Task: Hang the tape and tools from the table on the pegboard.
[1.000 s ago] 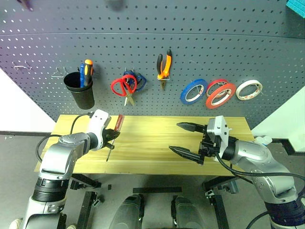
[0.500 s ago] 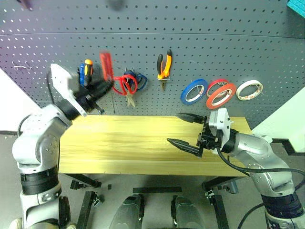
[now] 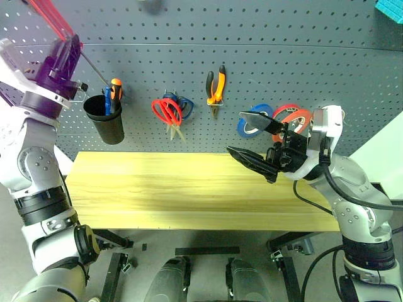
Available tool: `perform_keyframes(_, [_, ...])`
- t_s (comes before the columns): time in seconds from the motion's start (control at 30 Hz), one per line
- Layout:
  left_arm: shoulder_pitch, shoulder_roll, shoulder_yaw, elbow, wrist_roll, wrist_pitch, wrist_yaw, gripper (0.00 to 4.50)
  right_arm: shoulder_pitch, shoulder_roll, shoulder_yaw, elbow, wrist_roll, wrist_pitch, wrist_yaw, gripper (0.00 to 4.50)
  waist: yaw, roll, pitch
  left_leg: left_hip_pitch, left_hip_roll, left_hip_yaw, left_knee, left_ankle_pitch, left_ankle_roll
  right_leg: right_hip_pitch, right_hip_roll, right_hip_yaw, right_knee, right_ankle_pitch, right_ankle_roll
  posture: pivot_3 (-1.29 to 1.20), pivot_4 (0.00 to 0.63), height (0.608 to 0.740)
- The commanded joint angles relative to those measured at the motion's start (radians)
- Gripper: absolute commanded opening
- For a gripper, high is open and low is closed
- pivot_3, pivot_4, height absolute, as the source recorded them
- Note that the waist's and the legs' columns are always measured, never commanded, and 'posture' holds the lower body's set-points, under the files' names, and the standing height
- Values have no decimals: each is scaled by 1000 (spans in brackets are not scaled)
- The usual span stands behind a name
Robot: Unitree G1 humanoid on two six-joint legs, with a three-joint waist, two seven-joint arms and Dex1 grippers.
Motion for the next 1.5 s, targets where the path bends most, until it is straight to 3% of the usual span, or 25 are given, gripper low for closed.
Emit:
perform_keyframes(0.03, [-40, 52, 4, 37, 50, -99, -2, 643, -9, 0, -13, -32, 19, -2, -4, 4500, 0, 0, 0, 0, 0, 0, 0, 0, 0, 0, 0, 0, 0, 0, 0, -40, 110, 733])
perform_keyframes(0.4, [-50, 78, -67, 279, 159, -302, -57, 643, -7, 0, 2, -41, 10, 2, -15, 4500, 1, 0, -1, 0, 0, 0, 1, 0, 0, 0, 0, 0, 1, 0, 0, -35, 107, 733])
perform_keyframes(0.77, [-20, 71, -151, 389, 222, -319, -77, 643, 11, -9, 1, -46, -5, -3, -16, 4500, -1, 0, -1, 0, 0, 0, 1, 0, 0, 0, 0, 0, 2, 0, 0, -35, 107, 733])
perform_keyframes(1.17, [5, 68, -126, 347, 175, -284, -87, 4465, 17, -7, 8, -30, -30, -12, 5, 4500, -2, -1, -3, 0, 0, 0, 3, 0, 0, -1, 0, 0, 4, 0, 0, -41, 94, 733])
perform_keyframes(1.5, [147, 123, -147, -3, 37, -126, -241, 4465, 56, -27, -8, -8, -120, -60, 11, 4500, -3, 0, -3, 0, 0, 0, 3, 0, 0, -1, 0, 1, 4, 0, 0, -32, 99, 733])
